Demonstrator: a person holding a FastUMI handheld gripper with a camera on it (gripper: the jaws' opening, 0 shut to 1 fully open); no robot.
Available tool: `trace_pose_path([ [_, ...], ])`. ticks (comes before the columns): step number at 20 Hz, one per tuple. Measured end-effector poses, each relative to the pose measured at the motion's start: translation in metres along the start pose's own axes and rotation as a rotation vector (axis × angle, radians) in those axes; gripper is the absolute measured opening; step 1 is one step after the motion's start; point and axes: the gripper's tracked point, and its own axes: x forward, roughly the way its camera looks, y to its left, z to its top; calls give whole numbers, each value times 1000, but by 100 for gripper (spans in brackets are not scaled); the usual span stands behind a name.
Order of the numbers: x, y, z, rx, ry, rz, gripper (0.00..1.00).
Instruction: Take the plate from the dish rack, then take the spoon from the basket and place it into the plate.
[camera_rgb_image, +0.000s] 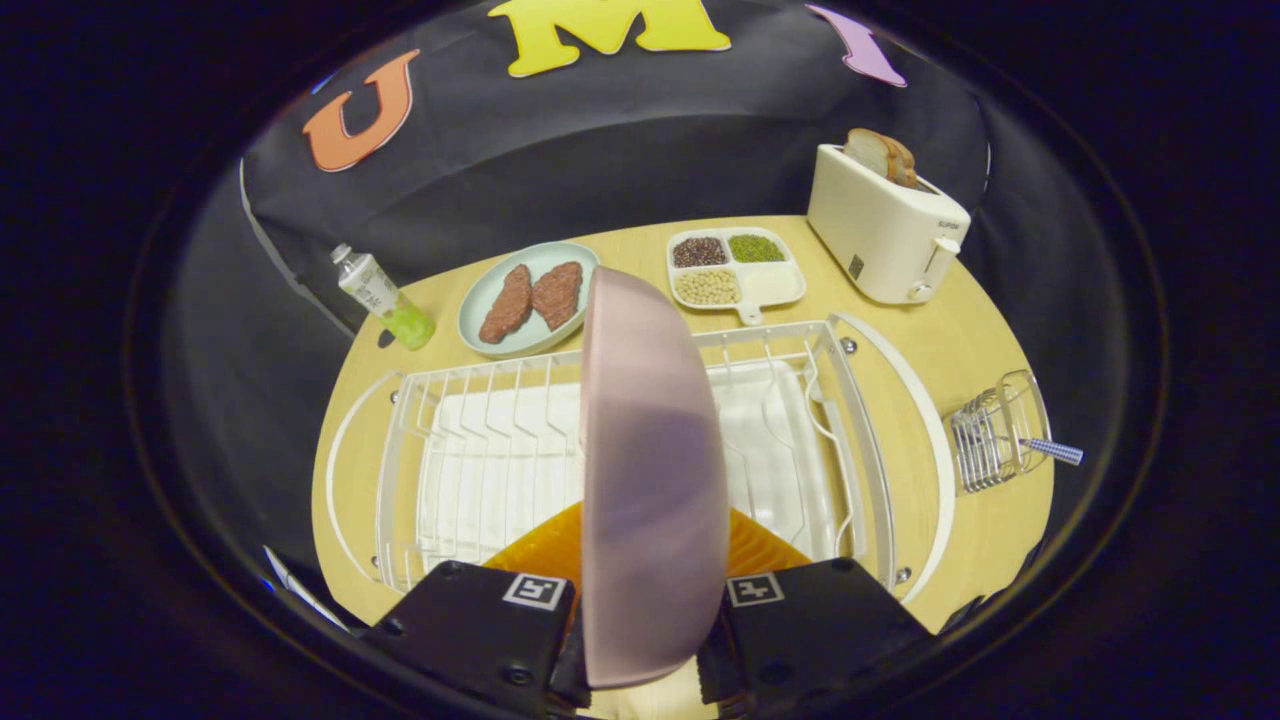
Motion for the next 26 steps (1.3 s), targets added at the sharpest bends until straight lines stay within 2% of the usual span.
trace_pose_path([
  [4, -17, 1, 11, 37, -27, -83, 39],
  [7, -35, -3, 26, -22, -80, -199, 40],
  [10, -58, 8, 35, -78, -128, -225, 40],
  [13, -79, 16, 34, -88, -179, -182, 40],
  [17, -112, 8, 6, -70, -203, -34, 40],
  [22, -157, -37, -45, -64, -254, 87, 40],
  [26, -162, -77, -98, -11, -254, 179, 40],
])
